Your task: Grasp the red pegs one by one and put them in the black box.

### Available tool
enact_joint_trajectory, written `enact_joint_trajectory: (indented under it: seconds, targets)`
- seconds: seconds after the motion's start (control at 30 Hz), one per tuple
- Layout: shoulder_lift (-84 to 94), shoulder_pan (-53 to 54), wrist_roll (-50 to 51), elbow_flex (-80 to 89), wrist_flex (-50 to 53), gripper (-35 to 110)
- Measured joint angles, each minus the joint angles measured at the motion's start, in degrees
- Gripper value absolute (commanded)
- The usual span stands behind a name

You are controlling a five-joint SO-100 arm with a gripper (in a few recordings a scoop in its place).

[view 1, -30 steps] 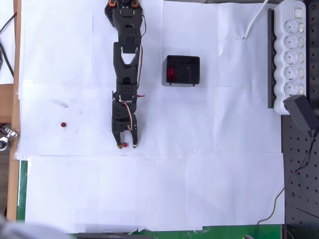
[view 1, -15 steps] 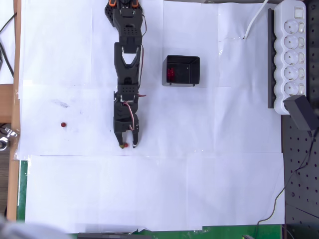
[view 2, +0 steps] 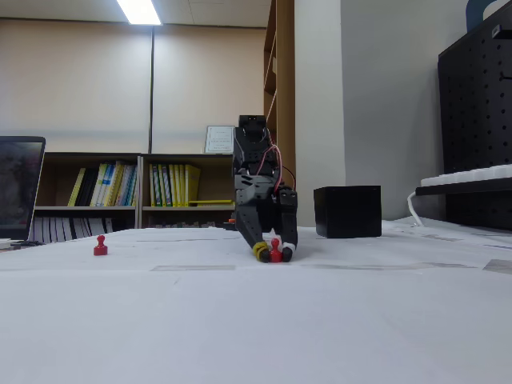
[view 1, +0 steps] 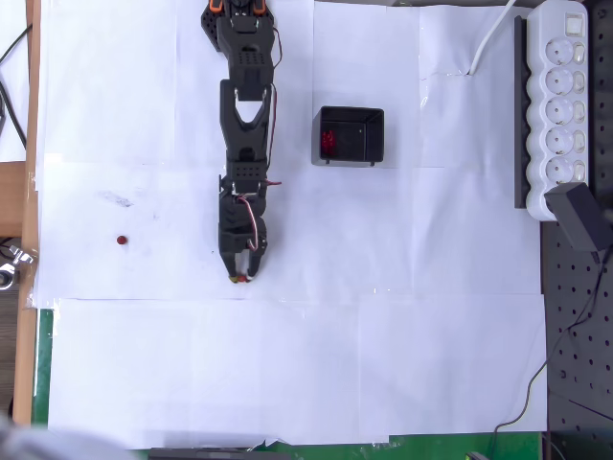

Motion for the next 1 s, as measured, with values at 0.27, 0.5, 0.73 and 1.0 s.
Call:
enact_joint_trajectory:
  seconds: [0.27,0.5,0.73,1.0]
  targets:
    - [-21.01,-7.82,-18.72,7.21,45.97,0]
    - [-41.84,-24.43,-30.67,9.67,77.43,0]
    - [-47.72,-37.00,-36.21,-3.34,75.67,0]
    - [-46.67,-41.66,-37.53,-19.78,60.56,3]
